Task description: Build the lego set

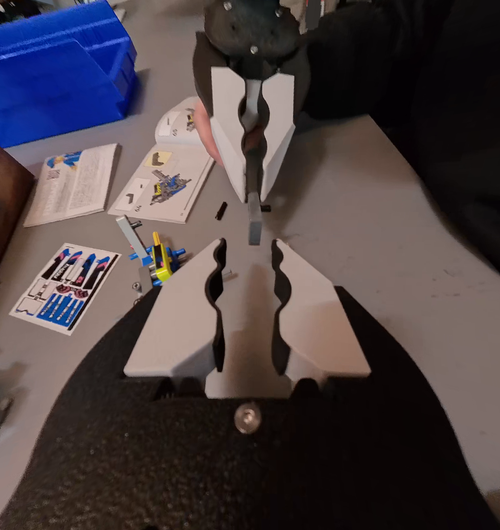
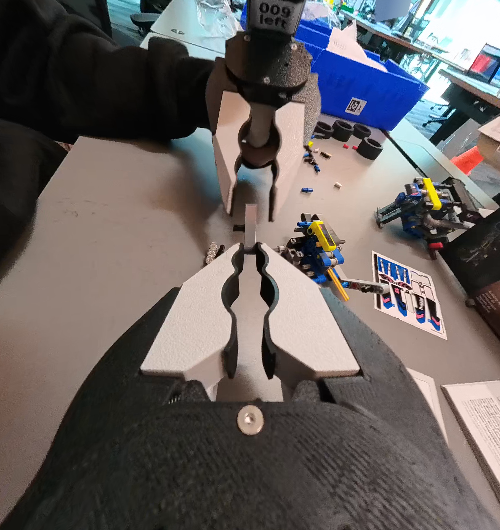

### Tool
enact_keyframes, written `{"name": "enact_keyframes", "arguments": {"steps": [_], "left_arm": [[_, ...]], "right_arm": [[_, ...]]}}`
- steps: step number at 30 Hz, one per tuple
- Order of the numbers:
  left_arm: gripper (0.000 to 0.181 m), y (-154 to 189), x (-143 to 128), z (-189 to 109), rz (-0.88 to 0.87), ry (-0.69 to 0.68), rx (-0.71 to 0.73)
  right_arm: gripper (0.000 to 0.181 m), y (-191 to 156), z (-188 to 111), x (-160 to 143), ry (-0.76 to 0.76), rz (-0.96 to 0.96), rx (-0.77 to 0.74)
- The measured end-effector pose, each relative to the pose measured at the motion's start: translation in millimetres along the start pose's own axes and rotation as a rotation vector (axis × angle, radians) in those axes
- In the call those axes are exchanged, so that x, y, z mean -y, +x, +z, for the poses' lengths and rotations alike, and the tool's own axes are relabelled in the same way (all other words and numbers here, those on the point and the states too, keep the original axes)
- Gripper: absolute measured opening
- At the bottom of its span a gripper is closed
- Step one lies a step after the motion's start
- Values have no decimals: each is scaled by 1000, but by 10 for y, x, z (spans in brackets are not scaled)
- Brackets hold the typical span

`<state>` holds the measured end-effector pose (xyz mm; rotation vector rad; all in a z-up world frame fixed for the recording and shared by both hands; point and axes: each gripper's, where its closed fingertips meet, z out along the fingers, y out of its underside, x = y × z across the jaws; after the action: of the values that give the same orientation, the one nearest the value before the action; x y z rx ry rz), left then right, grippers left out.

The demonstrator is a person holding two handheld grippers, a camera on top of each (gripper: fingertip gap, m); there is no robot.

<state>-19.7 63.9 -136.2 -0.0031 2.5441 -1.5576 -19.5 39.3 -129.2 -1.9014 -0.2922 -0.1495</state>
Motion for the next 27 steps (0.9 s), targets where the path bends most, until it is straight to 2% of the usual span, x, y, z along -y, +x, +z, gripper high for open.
{"name": "enact_keyframes", "arguments": {"steps": [9, 19, 27], "left_arm": [[33, -80, 59, -4, 4, 43, 51], [25, -155, -47, 10, -10, 3, 87], [25, -71, 55, 0, -43, 73, 21]], "right_arm": [[6, -34, 34, -63, -51, -9, 10], [6, -26, 35, -75, -57, -15, 5], [6, 22, -6, -69, -51, -33, -19]]}}
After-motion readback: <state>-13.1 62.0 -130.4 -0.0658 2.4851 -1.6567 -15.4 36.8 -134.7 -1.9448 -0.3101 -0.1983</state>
